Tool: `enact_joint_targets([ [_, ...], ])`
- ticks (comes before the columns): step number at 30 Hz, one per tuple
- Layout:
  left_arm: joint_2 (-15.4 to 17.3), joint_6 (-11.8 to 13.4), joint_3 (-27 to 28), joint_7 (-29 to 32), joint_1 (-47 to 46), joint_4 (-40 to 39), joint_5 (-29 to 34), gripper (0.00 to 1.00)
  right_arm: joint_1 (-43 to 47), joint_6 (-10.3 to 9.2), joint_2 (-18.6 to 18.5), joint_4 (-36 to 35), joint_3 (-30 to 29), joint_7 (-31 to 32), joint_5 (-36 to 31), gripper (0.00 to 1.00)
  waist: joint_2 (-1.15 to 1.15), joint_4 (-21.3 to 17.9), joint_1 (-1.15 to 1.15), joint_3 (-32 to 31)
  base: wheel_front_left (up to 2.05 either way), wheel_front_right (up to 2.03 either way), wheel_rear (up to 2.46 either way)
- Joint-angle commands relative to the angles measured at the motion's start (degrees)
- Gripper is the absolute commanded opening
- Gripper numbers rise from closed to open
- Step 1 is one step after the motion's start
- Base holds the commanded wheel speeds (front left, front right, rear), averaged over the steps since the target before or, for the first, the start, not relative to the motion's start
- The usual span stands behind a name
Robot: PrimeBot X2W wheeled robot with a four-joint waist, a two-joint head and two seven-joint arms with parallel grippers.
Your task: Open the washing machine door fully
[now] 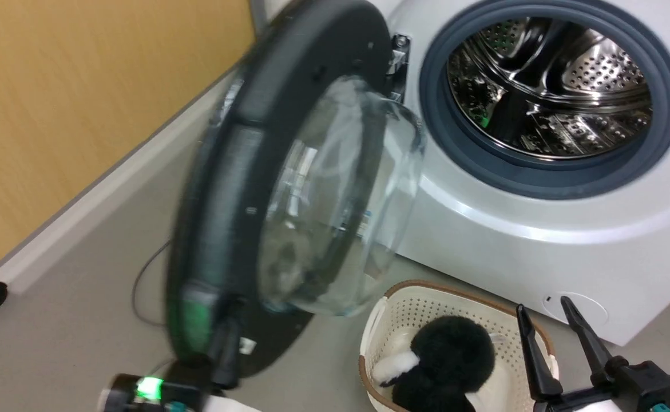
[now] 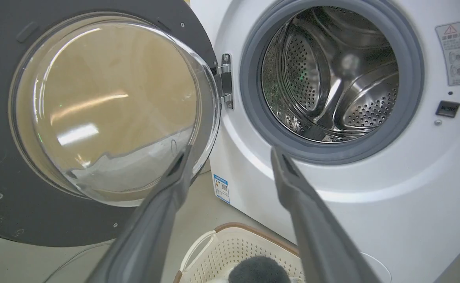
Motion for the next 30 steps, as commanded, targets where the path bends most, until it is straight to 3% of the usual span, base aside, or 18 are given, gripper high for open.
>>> enact_joint_targets([
  [1, 0.74, 0.66, 2.12, -0.24, -1.00, 0.60, -0.61, 0.00, -0.67, 0.05, 0.17, -0.08, -0.08, -0.25, -0.34, 1.00, 0.00, -0.73, 0.00, 0.45, 0.00, 0.00, 0.00],
  [11, 0.38, 1.00, 13.68, -0.24, -6.57, 4.85, -4.26, 0.00, -2.30, 0.05, 0.17, -0.38, -0.70, -0.25, -2.14, 1.00, 0.00, -4.10, 0.00, 4.08, 0.00, 0.00, 0.00],
  [30, 1.18, 0.58, 32.06, -0.24, -17.17, 15.72, -4.49, 0.00, -5.56, 0.05, -1.36, -0.96, -0.89, -0.25, -3.44, 1.00, 0.00, -8.23, 0.00, 10.02, 0.00, 0.00, 0.00],
])
